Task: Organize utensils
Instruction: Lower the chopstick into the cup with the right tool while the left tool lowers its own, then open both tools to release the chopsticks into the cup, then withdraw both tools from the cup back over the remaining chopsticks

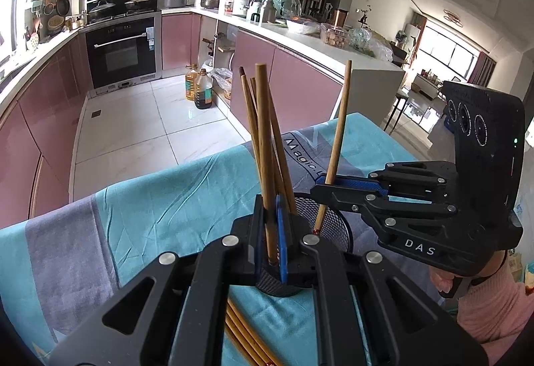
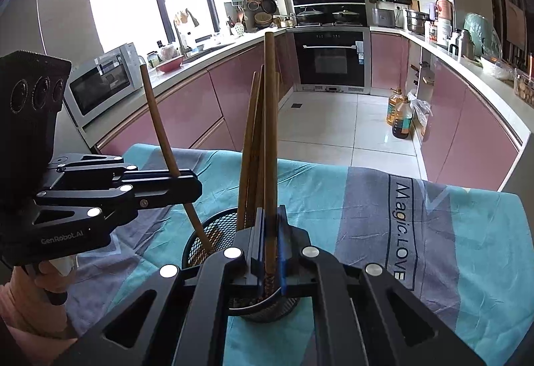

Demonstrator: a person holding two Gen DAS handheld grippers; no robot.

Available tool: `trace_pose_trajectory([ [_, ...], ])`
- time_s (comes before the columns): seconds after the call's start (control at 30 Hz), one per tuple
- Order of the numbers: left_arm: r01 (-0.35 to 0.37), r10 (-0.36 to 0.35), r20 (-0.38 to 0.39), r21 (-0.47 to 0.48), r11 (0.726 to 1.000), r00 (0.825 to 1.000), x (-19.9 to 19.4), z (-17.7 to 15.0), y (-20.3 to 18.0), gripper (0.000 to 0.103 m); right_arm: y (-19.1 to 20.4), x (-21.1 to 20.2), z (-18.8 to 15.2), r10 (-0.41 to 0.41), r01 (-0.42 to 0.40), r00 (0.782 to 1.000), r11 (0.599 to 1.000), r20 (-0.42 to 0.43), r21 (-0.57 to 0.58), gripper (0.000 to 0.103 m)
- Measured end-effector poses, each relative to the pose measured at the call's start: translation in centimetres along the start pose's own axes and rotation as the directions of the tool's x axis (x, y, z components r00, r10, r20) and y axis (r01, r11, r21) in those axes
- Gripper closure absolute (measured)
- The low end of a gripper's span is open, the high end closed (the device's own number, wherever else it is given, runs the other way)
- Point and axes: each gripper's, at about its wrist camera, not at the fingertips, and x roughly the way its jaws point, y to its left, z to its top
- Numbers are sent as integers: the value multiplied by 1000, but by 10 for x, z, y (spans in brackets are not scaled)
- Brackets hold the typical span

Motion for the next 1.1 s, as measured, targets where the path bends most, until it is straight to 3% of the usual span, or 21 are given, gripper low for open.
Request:
trace_pose_trajectory([
  [0.33, -28, 28, -10, -25, 999, 1000, 13, -3, 4, 95, -5, 2, -2, -2, 2, 1000, 999, 9, 35, 94],
  [0.53, -41, 44, 53, -46, 998, 998, -6, -15, 8, 90, -1, -10, -3, 11, -13, 999, 999, 45, 29, 87],
  [0.7, -65, 72, 143, -51, 997, 987, -38, -34, 9, 69, 13, -33, -12, 36, -35, 994, 999, 103, -14, 76],
  [0.83, -76, 87, 174, -71, 995, 981, -57, -55, 17, 63, 27, -49, -27, 106, -101, 988, 994, 113, -48, 74],
  [0.9, -91, 104, 172, -81, 993, 980, -61, -68, 21, 55, 36, -53, -37, 134, -128, 986, 990, 104, -65, 71],
  [1.1, -128, 139, 78, -130, 983, 987, -55, -111, 37, 54, 62, -33, -71, 151, -150, 988, 985, 4, -89, 69],
])
